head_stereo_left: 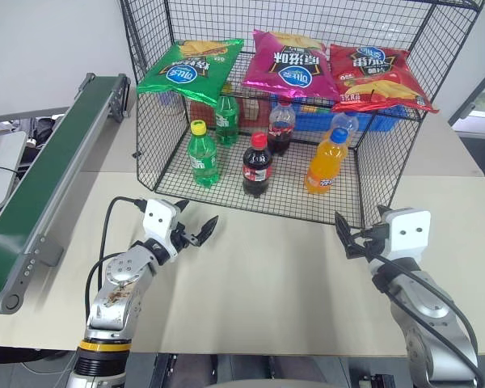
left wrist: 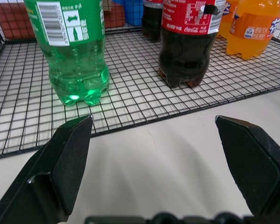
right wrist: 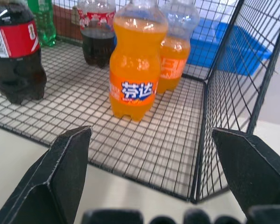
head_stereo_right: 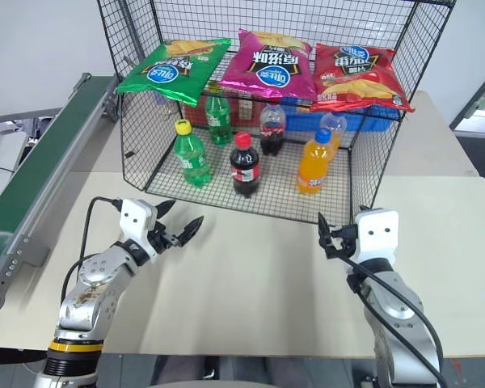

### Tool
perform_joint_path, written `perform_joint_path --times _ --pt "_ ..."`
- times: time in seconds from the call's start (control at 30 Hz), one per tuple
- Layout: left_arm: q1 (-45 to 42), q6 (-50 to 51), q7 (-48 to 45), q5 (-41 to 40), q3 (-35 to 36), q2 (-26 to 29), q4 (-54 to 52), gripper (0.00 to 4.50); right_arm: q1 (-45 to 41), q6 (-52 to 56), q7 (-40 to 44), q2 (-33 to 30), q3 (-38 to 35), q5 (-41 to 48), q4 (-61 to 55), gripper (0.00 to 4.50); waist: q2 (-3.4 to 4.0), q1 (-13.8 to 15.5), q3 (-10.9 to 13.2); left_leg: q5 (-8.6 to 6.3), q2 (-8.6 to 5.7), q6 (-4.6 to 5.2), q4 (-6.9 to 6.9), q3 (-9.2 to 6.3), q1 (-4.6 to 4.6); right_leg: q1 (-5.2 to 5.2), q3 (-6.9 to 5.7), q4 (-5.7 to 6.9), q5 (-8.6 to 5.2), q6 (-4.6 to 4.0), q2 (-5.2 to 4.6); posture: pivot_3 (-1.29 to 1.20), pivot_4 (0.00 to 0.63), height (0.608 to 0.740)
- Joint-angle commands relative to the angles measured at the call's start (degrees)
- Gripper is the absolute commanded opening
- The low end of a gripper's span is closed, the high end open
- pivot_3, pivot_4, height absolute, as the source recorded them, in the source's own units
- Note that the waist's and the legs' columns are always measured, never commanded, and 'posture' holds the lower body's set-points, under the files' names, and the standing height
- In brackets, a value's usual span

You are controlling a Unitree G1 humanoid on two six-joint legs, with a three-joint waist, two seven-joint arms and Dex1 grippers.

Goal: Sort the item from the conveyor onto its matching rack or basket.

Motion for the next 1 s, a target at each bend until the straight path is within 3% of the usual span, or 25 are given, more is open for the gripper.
perform_joint_path --times 0.03,1.0 --pt "-0.7 -1.3 0.0 -0.5 1.0 0.3 -1.5 4.46 -0.9 -0.4 0.0 -0.3 -0.4 -0.3 -1.0 4.5 0.0 0.0 0.0 0.0 0.0 0.0 0.0 0.0 0.0 0.0 0.01 0.0 0.0 0.0 0.0 0.0 0.15 0.74" --pt "-0.5 -0.5 -1.5 -1.3 1.8 2.8 -2.4 4.46 -1.0 0.2 -0.8 1.1 1.2 -0.8 -1.9 4.5 0.0 -0.1 0.0 0.0 0.01 0.0 0.0 0.02 0.02 0.0 0.04 0.0 0.0 0.0 0.0 0.0 0.15 0.74"
